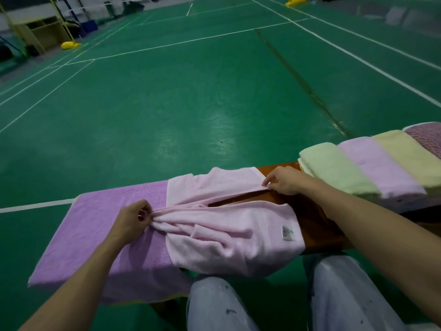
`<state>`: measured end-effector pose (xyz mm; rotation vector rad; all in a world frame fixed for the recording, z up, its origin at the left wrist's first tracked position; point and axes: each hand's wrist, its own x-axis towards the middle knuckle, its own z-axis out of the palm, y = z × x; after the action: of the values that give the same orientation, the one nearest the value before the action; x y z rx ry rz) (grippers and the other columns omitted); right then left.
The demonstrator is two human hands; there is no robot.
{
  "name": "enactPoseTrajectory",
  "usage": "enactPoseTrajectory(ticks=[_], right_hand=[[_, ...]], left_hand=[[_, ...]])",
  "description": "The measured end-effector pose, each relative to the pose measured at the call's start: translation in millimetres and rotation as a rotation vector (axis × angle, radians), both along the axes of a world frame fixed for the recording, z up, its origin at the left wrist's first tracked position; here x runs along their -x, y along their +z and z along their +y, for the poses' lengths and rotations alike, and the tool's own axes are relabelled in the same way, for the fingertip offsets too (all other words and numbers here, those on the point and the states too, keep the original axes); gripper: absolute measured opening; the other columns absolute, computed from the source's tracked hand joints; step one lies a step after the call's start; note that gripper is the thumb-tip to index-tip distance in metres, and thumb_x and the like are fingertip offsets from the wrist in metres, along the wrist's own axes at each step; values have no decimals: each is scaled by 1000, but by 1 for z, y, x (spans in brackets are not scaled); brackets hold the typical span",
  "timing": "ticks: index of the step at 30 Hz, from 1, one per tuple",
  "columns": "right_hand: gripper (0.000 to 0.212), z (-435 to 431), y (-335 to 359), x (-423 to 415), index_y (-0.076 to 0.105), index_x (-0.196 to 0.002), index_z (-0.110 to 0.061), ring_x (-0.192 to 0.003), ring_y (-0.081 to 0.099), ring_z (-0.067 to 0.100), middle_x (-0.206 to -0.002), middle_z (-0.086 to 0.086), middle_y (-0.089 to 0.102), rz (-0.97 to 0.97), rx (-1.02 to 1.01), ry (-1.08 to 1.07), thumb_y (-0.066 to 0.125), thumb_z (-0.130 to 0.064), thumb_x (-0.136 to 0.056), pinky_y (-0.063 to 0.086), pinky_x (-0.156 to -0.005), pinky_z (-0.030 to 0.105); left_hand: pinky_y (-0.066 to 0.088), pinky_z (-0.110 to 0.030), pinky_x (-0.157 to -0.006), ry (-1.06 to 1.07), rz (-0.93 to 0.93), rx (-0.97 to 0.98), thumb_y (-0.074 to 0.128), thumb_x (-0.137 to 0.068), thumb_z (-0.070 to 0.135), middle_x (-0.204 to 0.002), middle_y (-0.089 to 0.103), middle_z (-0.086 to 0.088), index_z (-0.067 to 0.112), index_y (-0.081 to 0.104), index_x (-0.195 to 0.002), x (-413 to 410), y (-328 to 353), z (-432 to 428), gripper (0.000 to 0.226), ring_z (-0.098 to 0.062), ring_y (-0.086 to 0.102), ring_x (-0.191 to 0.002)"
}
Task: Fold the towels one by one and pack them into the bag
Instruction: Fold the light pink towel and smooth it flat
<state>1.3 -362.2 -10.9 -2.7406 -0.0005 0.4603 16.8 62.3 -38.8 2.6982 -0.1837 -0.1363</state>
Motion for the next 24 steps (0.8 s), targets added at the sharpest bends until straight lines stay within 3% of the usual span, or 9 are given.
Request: enactPoseTrajectory(ticks=[2, 5, 8, 10, 13, 18, 24], right_hand=[[25, 0, 1, -3, 71, -117, -27, -111, 59, 23, -127, 1, 66, -15, 39, 16, 59, -31, -96, 43, -92, 27], [27, 0, -1, -1, 75, -110, -21, -88, 57, 17, -115, 3, 71, -21, 56, 21, 65, -38, -92, 43, -79, 25], [40, -5, -1, 6, 75, -109, -18, -80, 62, 16, -101, 2, 73, 11, 17, -11, 72, -49, -84, 45, -68, 24], [58, -9, 3, 10, 70, -120, -17, -83, 59, 14, -99, -2, 67, 71, 26, 31, 79, -52, -74, 43, -67, 22], [72, -13, 3, 17, 62, -130, -18, -95, 56, 17, -115, 0, 65, 95, 115, 105, 86, -45, -68, 44, -77, 23], [49, -11, -7, 27, 69, -114, -17, -93, 60, 18, -109, 1, 68, -23, 96, 83, 85, -37, -73, 52, -82, 28], [30, -15, -13, 32, 70, -106, -19, -86, 57, 15, -104, 0, 67, -90, 88, 74, 76, -37, -83, 46, -72, 25]], left_hand=[[51, -31, -79, -17, -14, -10, 65, -86, -2, -88, 64, -3, 15, 61, -83, 1, 0, -1, 17, -22, 61, -85], [54, -36, -80, -48, -25, -34, 63, -86, -2, -89, 66, -4, 18, 63, -81, 3, -1, -2, 21, -22, 63, -84], [55, -39, -82, -36, -23, -25, 64, -86, 2, -89, 67, -5, 19, 62, -83, 5, -1, -3, 18, -23, 63, -84], [55, -37, -81, -24, -10, 10, 68, -86, 9, -86, 65, -3, 17, 62, -86, 5, -1, -5, 9, -21, 63, -83], [54, -31, -75, -15, 18, 32, 74, -82, 24, -79, 64, 2, 19, 61, -82, 5, 1, -8, 15, -15, 63, -76], [55, -35, -69, 18, -6, -15, 75, -81, 29, -72, 63, 0, 19, 56, -74, 6, 4, -9, 22, -20, 61, -72], [39, -22, -58, 22, -73, 27, 76, -81, 17, -71, 62, 1, 19, 55, -72, 12, 10, -11, 23, -15, 56, -68]])
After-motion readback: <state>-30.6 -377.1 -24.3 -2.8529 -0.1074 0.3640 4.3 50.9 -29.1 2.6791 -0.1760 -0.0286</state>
